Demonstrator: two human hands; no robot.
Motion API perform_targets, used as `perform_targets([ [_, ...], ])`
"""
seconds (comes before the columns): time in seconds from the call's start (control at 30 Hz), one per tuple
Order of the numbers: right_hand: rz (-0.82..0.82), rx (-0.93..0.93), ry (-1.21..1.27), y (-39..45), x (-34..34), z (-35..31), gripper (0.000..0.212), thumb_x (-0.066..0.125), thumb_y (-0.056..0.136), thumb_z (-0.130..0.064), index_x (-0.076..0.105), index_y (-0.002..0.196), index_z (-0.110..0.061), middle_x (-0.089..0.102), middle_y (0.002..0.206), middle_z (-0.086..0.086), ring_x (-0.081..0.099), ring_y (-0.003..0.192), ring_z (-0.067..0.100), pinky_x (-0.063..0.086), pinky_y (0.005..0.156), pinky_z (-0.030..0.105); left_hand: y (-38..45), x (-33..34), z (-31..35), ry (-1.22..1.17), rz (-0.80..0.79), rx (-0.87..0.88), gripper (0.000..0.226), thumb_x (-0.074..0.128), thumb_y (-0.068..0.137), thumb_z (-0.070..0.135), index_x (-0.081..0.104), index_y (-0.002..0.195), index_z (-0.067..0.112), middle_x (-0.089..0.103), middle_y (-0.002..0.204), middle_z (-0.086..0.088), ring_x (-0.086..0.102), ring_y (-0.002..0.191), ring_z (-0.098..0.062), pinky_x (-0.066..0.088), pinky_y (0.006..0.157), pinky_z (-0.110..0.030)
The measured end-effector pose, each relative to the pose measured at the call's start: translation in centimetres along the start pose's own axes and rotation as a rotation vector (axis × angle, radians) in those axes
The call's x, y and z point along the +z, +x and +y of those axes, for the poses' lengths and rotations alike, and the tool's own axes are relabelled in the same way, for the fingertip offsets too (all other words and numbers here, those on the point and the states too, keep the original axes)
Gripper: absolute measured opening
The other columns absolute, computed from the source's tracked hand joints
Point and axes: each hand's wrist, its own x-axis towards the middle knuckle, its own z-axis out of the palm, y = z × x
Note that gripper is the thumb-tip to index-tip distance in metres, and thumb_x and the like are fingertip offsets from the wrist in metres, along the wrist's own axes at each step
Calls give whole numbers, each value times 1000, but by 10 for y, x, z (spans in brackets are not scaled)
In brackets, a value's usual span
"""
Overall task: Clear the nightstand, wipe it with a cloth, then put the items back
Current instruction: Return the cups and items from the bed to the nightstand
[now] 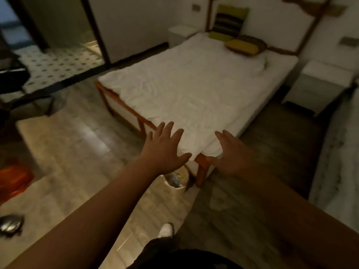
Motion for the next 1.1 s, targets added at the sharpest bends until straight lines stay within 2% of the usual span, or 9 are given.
perform_targets([
  [0.23,132,281,-95,31,-19,54,92,58,79,-65,12,150,-27,16,158,5,19,144,27,23,113,47,119,21,32,21,-58,306,85,34,78,76,16,147,30,12,159,-9,8,146,-33,19,112,-59],
  [0.37,196,429,-94,40,-32,78,89,46,80,-71,13,150,-25,18,158,5,22,143,26,26,113,50,179,27,55,29,-78,453,89,32,78,77,8,149,29,10,160,-8,8,146,-32,19,112,-57],
  [0.53,235,561,-127,42,-45,112,86,30,82,-77,9,150,-29,13,160,1,15,145,23,18,115,50,230,34,94,40,-99,593,95,13,70,83,-3,149,32,7,160,-8,7,146,-32,18,112,-56],
  [0.77,237,666,-139,47,-64,201,86,35,82,-76,8,149,-31,6,160,0,9,146,24,16,112,53,288,58,182,34,-154,716,95,16,73,82,0,150,30,6,160,-9,7,146,-32,17,114,-55],
  [0.97,184,665,-187,69,-89,309,90,36,77,-80,12,148,-30,6,160,4,11,145,28,19,111,57,346,81,269,40,-183,698,90,30,80,79,4,151,30,4,161,-7,6,146,-31,16,115,-55],
  [1.03,154,673,-181,75,-105,347,95,34,75,-84,12,149,-29,6,160,4,11,145,28,18,111,57,364,85,301,45,-200,680,93,26,77,82,4,150,30,5,161,-7,6,146,-31,16,115,-55],
  [1.1,123,656,-165,83,-121,379,99,34,72,-86,11,149,-28,6,160,4,10,145,29,16,111,57,380,83,329,28,-240,644,104,13,65,90,2,150,30,4,161,-7,6,146,-31,16,115,-56],
])
